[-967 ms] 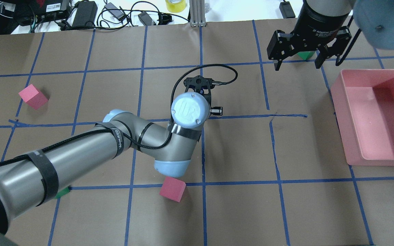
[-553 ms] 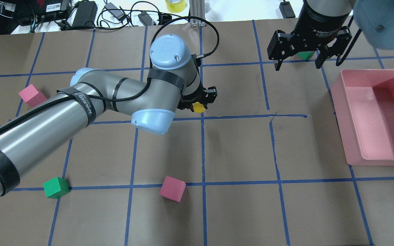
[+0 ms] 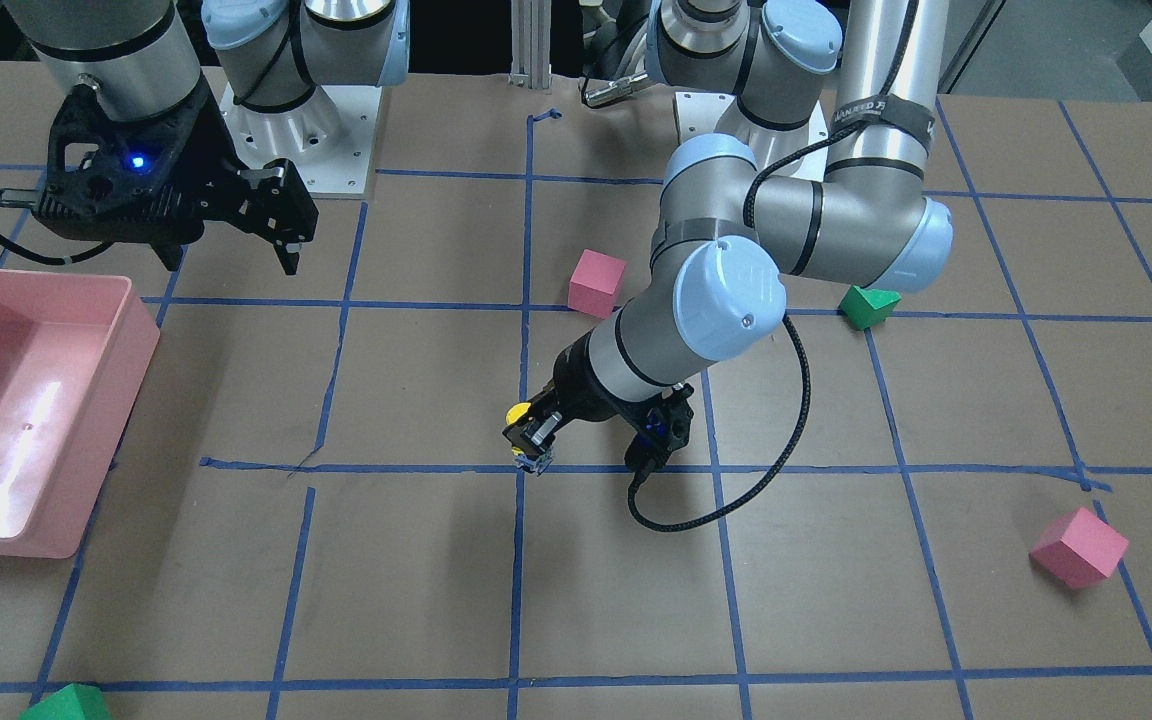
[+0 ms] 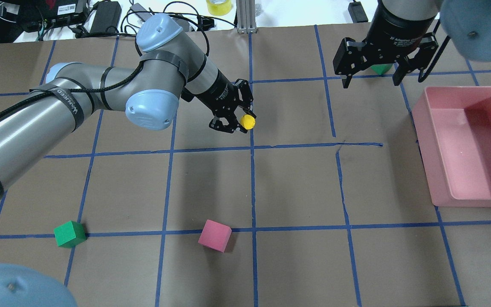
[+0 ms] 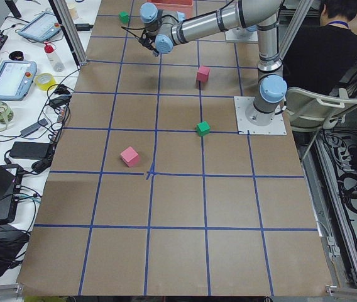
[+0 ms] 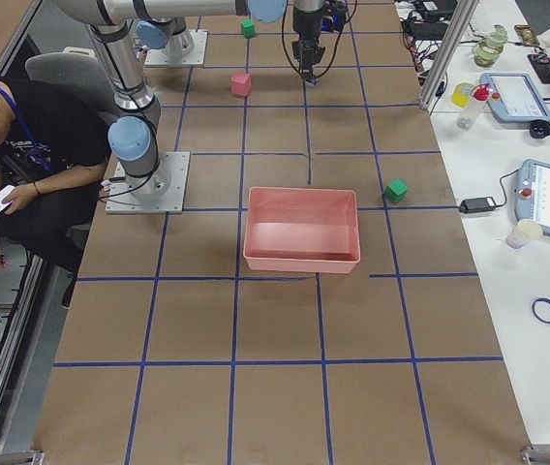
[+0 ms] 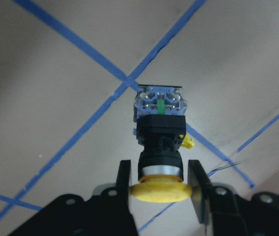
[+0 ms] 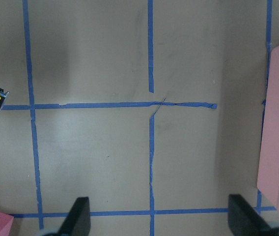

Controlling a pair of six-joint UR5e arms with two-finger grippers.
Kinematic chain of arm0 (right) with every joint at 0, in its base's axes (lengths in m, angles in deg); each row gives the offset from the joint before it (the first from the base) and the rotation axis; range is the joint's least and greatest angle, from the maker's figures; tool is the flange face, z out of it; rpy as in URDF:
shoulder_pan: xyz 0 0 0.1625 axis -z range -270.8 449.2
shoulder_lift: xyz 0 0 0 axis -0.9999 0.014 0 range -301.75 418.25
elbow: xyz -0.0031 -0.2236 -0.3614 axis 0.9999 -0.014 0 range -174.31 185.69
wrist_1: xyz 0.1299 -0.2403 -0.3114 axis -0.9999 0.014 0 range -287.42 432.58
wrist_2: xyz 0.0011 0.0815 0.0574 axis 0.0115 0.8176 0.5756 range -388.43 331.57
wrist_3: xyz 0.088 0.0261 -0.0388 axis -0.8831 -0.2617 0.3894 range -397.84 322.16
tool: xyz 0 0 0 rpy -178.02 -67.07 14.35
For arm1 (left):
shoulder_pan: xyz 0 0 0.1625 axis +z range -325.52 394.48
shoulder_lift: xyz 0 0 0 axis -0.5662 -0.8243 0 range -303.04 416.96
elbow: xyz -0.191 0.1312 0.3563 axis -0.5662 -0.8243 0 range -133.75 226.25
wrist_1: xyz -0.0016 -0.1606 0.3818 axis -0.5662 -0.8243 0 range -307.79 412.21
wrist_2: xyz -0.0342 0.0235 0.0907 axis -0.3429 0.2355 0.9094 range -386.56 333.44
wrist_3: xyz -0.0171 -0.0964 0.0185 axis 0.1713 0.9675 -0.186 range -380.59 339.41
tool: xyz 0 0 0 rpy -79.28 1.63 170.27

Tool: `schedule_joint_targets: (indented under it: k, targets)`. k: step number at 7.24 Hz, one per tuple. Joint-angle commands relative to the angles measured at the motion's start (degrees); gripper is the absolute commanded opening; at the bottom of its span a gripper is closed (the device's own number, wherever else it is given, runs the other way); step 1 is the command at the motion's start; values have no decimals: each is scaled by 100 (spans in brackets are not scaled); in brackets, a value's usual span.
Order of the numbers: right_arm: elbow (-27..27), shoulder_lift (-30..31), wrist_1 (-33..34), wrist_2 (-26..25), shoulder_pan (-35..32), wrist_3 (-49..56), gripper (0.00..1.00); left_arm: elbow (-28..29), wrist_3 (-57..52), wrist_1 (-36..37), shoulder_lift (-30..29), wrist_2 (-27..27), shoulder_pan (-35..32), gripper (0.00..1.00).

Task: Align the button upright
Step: 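Set the push-button upright, yellow cap up, and open the left gripper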

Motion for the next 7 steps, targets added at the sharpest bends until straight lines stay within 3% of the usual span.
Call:
schedule_joint_targets:
  k: [1, 3, 7]
  targets:
    - [0, -7, 6, 0, 0, -2, 100, 375, 642, -73, -481, -610, 38, 0]
    - [0, 2, 6, 0, 0, -2, 100, 306, 615, -73, -693, -747, 125, 0]
    - [0, -7, -3, 0, 0, -2, 100, -125, 659, -3, -685, -799, 134, 12]
